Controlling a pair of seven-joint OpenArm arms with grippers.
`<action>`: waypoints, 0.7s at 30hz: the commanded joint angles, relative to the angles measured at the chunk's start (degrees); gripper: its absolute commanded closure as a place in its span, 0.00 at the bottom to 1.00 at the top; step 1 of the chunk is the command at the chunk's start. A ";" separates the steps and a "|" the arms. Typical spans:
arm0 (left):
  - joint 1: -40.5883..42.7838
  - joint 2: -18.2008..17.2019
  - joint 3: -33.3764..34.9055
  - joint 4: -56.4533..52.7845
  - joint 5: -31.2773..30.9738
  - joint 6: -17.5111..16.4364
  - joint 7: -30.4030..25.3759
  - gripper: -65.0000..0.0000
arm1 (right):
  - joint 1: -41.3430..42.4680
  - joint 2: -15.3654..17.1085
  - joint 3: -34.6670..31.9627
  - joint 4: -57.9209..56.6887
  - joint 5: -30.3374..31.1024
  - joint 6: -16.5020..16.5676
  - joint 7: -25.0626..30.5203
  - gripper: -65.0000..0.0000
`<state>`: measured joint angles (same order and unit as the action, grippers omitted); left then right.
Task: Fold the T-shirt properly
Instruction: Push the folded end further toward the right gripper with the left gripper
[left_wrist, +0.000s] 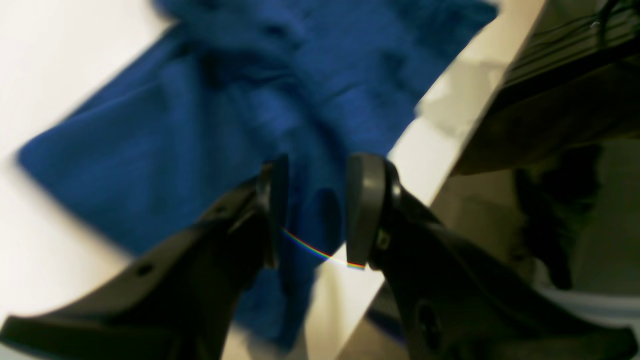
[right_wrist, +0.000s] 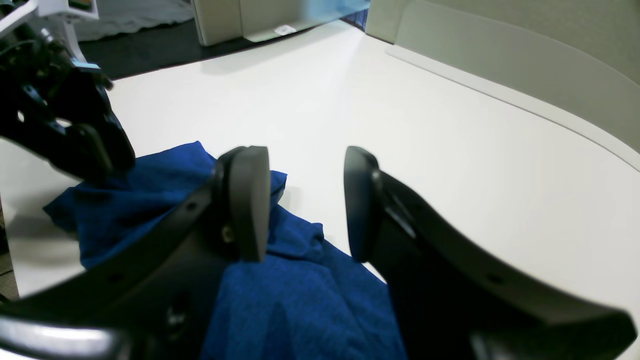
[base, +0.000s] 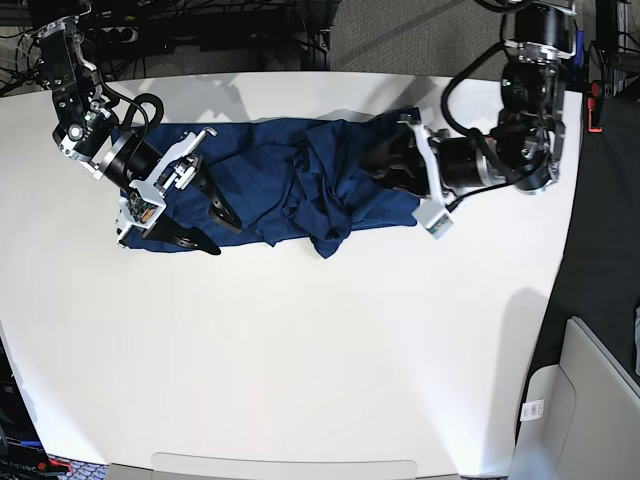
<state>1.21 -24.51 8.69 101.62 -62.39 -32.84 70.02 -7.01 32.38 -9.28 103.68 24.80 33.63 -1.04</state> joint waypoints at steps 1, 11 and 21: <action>-0.47 -1.55 -0.38 0.93 -0.07 -0.26 -2.46 0.70 | 0.54 0.81 0.53 1.16 0.83 0.09 1.87 0.62; 1.38 6.18 0.32 -6.72 6.87 -0.17 -11.34 0.70 | 0.10 1.16 0.62 0.89 0.74 0.09 1.79 0.62; -2.31 15.15 9.29 -6.90 16.90 -0.17 -11.16 0.70 | -3.85 1.07 6.16 1.16 1.01 0.09 1.79 0.62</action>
<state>0.05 -9.30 18.24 93.78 -44.29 -32.62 60.10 -11.14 32.49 -3.70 103.68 24.64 33.63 -0.99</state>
